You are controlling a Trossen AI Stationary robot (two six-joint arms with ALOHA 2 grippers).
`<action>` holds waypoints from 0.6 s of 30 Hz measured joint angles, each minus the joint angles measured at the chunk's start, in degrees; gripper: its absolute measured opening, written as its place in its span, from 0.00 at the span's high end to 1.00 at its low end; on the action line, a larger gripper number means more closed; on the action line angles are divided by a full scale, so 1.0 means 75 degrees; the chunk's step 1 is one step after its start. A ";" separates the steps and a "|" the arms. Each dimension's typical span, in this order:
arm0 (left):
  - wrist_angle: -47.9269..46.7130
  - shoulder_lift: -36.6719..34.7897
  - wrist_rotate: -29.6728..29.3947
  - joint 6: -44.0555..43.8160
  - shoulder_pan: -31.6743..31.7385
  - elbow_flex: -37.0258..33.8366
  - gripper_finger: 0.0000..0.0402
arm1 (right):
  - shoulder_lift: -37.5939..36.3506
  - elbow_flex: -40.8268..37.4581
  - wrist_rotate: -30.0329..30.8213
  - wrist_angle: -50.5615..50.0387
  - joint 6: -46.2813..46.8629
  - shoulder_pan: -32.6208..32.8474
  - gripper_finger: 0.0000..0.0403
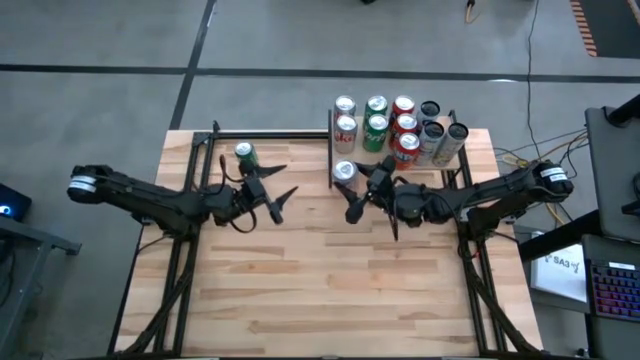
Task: Place canned beverage on shelf
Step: Put the silver soda can on the shelf aligned in front of the other silver soda can
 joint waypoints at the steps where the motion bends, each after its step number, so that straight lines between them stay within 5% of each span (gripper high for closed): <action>1: -0.0076 -0.0080 0.0002 0.0041 0.0076 0.0000 0.30 | 0.0000 -0.0053 0.0129 0.0030 0.0102 0.0000 0.30; 18: -0.1190 -0.0358 -0.0026 0.1081 0.1927 -0.0012 0.34 | 0.0170 -0.0652 0.1518 0.0114 0.1947 -0.0041 0.30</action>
